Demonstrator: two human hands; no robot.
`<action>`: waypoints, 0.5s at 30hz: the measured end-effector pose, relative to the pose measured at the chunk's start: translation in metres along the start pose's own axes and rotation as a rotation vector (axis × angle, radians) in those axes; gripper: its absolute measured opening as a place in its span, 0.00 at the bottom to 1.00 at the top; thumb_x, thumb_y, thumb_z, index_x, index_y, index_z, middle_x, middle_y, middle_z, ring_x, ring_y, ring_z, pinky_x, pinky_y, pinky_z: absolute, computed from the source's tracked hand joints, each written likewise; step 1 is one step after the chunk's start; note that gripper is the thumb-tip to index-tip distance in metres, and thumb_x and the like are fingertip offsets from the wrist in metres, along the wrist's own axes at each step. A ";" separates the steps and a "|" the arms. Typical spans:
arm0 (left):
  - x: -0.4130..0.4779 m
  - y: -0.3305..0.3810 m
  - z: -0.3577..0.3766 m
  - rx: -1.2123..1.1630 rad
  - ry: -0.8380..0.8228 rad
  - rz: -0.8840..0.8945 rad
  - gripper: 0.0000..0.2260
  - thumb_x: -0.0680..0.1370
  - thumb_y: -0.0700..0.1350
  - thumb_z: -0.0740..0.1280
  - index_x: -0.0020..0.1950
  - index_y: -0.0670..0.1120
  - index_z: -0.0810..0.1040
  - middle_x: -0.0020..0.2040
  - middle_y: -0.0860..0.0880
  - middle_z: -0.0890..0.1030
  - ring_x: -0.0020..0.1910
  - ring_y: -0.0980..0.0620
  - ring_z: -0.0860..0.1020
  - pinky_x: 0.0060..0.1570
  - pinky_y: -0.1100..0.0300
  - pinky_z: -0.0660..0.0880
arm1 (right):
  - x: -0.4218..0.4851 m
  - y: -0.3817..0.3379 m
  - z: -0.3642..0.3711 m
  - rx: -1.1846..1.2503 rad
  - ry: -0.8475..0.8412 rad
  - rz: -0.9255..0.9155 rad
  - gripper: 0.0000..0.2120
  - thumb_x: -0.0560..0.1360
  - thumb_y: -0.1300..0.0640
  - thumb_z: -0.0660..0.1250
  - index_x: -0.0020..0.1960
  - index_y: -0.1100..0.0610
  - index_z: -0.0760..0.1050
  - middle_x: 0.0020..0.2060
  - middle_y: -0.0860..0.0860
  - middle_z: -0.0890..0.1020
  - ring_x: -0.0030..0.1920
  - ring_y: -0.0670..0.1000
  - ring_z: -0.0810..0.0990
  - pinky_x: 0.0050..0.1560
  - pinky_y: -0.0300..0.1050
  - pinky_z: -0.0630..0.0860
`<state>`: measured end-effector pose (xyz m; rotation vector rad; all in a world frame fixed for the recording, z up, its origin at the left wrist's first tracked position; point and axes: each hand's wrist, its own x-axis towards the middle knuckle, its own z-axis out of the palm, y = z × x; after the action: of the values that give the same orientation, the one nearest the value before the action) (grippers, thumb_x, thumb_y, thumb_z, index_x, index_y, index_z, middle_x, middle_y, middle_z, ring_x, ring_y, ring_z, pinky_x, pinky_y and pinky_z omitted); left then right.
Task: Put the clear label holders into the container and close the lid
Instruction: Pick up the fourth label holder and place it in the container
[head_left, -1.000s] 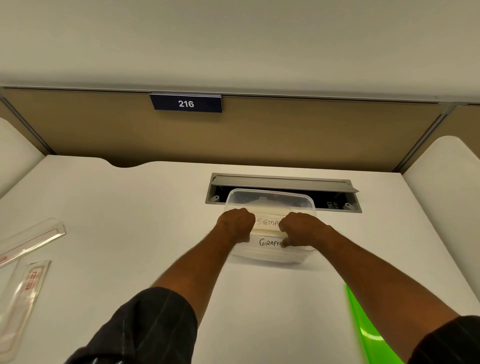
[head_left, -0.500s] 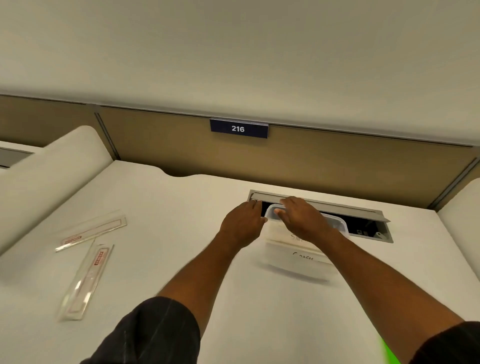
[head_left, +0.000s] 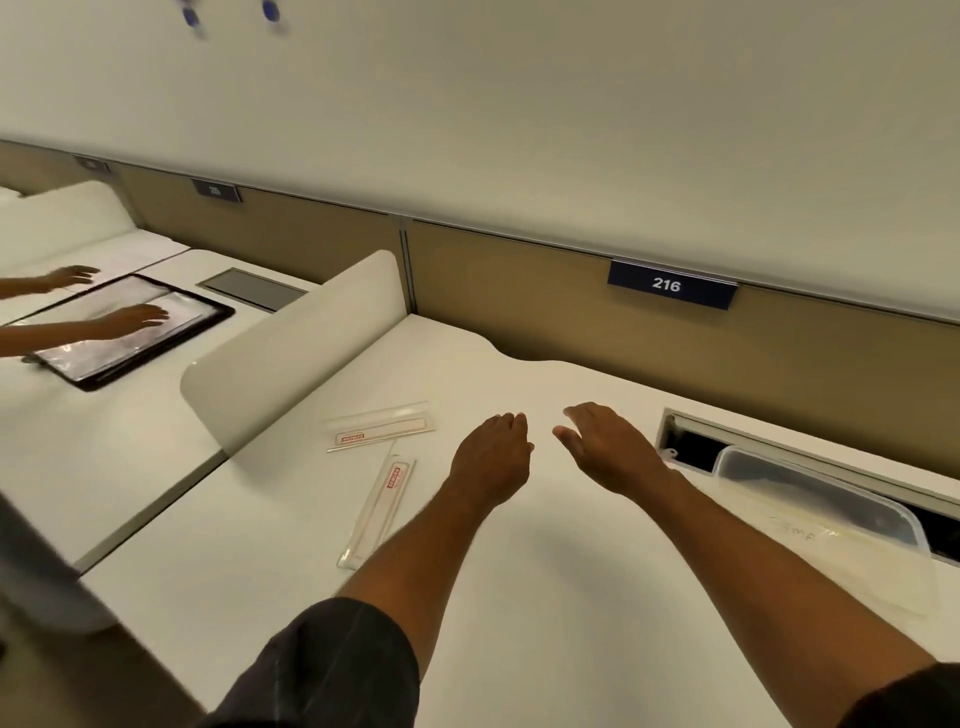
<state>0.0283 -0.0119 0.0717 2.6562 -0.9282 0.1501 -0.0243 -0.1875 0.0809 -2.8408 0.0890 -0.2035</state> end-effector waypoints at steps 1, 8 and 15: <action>-0.004 -0.012 -0.004 0.010 0.013 -0.027 0.11 0.80 0.47 0.58 0.58 0.41 0.71 0.54 0.44 0.77 0.55 0.43 0.75 0.47 0.53 0.71 | 0.005 -0.011 0.005 0.005 -0.014 -0.007 0.24 0.81 0.43 0.52 0.69 0.57 0.67 0.67 0.54 0.73 0.67 0.55 0.70 0.65 0.49 0.67; -0.037 -0.092 -0.026 0.220 -0.004 -0.283 0.04 0.74 0.44 0.67 0.47 0.45 0.77 0.45 0.48 0.80 0.45 0.48 0.79 0.39 0.57 0.74 | 0.043 -0.076 0.042 0.026 -0.076 -0.067 0.23 0.81 0.43 0.53 0.69 0.56 0.67 0.67 0.53 0.73 0.67 0.54 0.69 0.64 0.48 0.67; -0.060 -0.157 -0.001 0.148 -0.191 -0.477 0.08 0.75 0.36 0.59 0.48 0.43 0.76 0.50 0.45 0.79 0.49 0.44 0.79 0.43 0.55 0.73 | 0.070 -0.111 0.083 0.015 -0.146 -0.087 0.22 0.81 0.44 0.54 0.68 0.57 0.68 0.64 0.54 0.75 0.65 0.55 0.71 0.63 0.49 0.69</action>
<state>0.0788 0.1391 0.0189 2.9818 -0.3181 -0.1548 0.0620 -0.0642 0.0437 -2.8365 -0.0663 -0.0138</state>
